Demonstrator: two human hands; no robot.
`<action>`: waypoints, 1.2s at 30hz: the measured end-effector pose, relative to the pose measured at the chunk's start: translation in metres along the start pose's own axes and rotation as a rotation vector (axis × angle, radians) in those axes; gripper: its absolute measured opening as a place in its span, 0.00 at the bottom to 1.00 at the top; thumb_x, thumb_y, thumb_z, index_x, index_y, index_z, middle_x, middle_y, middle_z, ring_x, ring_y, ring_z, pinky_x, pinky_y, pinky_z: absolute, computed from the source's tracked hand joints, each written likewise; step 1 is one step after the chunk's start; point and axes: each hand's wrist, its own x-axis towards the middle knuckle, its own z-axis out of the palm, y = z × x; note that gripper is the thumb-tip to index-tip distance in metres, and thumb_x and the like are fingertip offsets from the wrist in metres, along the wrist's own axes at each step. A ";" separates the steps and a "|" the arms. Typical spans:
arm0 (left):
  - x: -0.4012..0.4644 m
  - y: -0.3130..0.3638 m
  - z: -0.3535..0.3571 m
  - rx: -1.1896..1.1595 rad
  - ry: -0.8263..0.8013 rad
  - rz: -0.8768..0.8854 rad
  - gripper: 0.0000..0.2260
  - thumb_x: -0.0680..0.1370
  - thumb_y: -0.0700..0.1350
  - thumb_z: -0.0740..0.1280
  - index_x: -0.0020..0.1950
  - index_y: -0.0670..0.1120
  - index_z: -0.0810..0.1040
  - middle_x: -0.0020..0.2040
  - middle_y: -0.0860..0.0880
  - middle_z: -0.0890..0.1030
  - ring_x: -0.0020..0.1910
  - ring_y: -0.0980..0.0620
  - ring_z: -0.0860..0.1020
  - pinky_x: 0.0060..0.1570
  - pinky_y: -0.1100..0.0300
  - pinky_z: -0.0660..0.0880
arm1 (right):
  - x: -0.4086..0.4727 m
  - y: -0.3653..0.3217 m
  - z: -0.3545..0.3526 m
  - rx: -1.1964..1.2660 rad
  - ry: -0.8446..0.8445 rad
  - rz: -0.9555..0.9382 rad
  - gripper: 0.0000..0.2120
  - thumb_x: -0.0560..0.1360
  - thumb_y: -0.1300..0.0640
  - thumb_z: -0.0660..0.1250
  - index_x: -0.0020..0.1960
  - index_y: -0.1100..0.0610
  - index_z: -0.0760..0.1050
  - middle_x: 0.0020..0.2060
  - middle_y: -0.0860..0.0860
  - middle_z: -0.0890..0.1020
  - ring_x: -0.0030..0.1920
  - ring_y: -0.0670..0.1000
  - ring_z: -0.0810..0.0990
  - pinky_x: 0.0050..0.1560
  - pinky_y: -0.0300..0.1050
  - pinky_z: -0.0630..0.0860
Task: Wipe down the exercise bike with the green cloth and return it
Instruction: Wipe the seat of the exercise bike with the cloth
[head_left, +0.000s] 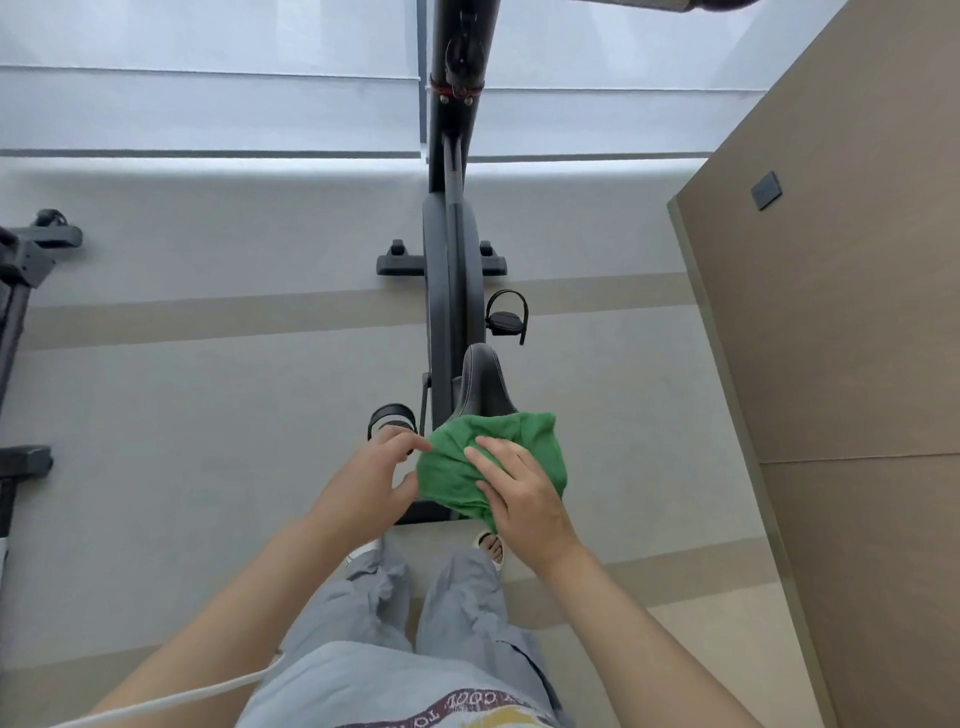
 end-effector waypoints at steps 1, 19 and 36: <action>0.000 0.001 0.002 0.013 -0.023 0.009 0.17 0.80 0.40 0.66 0.67 0.54 0.78 0.67 0.59 0.74 0.62 0.56 0.77 0.56 0.59 0.73 | -0.008 0.005 -0.003 -0.029 0.022 0.052 0.21 0.81 0.65 0.70 0.73 0.58 0.78 0.72 0.55 0.78 0.72 0.58 0.75 0.76 0.58 0.70; 0.004 0.013 0.015 0.262 -0.234 0.020 0.30 0.82 0.39 0.62 0.83 0.53 0.63 0.85 0.58 0.55 0.80 0.51 0.64 0.72 0.60 0.64 | 0.074 0.021 -0.011 -0.031 -0.100 0.591 0.22 0.85 0.53 0.59 0.79 0.49 0.71 0.68 0.54 0.79 0.64 0.61 0.80 0.57 0.54 0.76; 0.006 0.008 0.014 0.230 -0.238 -0.047 0.29 0.81 0.40 0.62 0.81 0.59 0.66 0.83 0.67 0.56 0.51 0.59 0.74 0.46 0.66 0.66 | 0.096 0.018 0.004 -0.172 -0.145 0.658 0.22 0.86 0.51 0.54 0.78 0.55 0.69 0.67 0.58 0.79 0.59 0.63 0.81 0.56 0.57 0.75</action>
